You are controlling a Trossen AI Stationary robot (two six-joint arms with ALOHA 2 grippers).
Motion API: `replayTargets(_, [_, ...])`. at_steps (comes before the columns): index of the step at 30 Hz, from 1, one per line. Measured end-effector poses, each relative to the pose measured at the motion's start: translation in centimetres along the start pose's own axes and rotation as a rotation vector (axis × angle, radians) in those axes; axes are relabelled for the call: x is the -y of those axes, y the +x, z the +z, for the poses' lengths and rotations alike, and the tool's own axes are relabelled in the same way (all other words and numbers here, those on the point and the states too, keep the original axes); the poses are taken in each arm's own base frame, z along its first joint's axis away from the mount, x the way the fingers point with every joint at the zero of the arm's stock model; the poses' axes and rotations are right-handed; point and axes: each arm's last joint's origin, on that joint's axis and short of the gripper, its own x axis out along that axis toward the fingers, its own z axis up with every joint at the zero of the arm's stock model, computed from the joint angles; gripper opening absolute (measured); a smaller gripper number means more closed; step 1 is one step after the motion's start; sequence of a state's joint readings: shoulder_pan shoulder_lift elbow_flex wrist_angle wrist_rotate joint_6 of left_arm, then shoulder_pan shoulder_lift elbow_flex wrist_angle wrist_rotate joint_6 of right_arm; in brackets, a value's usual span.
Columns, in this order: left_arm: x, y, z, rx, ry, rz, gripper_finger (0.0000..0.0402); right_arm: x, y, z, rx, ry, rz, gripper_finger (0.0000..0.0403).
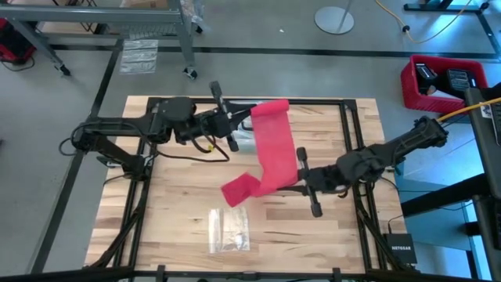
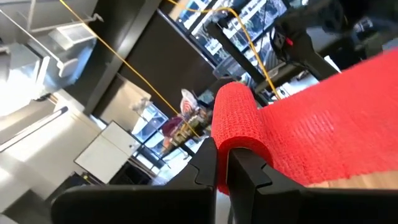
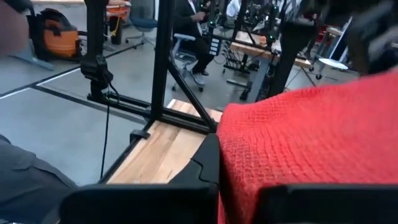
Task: Roll bandage
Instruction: Roll the red bandage
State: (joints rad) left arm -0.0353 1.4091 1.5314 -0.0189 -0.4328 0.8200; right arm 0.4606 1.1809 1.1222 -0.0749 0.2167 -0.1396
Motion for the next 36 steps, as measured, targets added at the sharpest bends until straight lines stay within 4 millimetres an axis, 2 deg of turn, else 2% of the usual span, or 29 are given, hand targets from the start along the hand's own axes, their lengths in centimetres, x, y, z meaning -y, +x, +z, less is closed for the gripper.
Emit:
replayTargets(9, [1.5,1.1,-0.9,-0.083,0.044,-0.027,0.0004,0.3,-0.7,2.4,0.066,0.011,0.045,0.0002])
replayTargets(19, [2.7,1.5,-2.5,-0.139,0.075,-0.056,0.0003,-0.7,-2.3,5.8,0.167,-0.047,0.095,0.0002])
replayTargets(31, [4.2,0.9,-1.9,-0.137,0.087,-0.131,0.0006,0.4,-4.5,9.9,0.267,-0.139,0.057,0.0002])
replayTargets(36, [5.9,1.4,-1.8,-0.124,0.098,-0.193,0.0004,1.0,-5.5,11.5,0.316,-0.187,0.014,0.0002])
